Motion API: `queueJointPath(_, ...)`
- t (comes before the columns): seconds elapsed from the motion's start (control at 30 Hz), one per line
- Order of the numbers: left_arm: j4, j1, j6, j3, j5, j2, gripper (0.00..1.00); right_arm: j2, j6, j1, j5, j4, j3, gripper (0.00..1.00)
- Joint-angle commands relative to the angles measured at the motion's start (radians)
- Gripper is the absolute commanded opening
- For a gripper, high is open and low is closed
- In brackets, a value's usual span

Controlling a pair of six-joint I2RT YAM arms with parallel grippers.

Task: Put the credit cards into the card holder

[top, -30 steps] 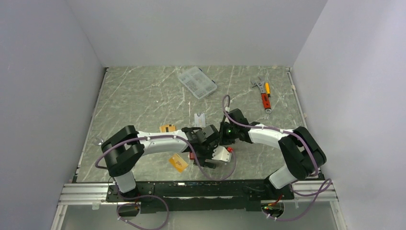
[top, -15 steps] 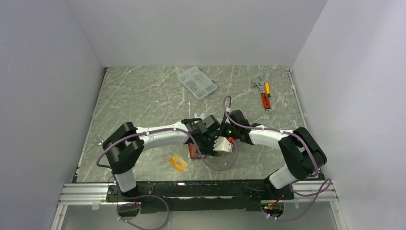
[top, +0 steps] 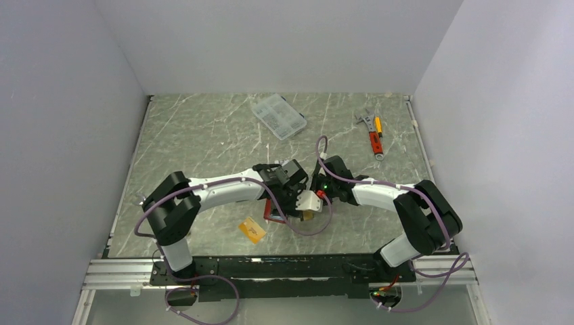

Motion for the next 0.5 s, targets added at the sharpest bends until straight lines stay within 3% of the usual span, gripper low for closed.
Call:
queueJointPath(0.0, -0.062, 0.033, -0.021, -0.009, -0.059, -0.112, 0.62, 0.046, -0.046, 0.007, 0.147, -0.12, -0.053, 0.0)
queueJointPath(0.47, -0.026, 0.13, -0.056, -0.097, -0.148, -0.183, 0.6, 0.028, -0.042, 0.005, 0.147, -0.111, -0.073, 0.0)
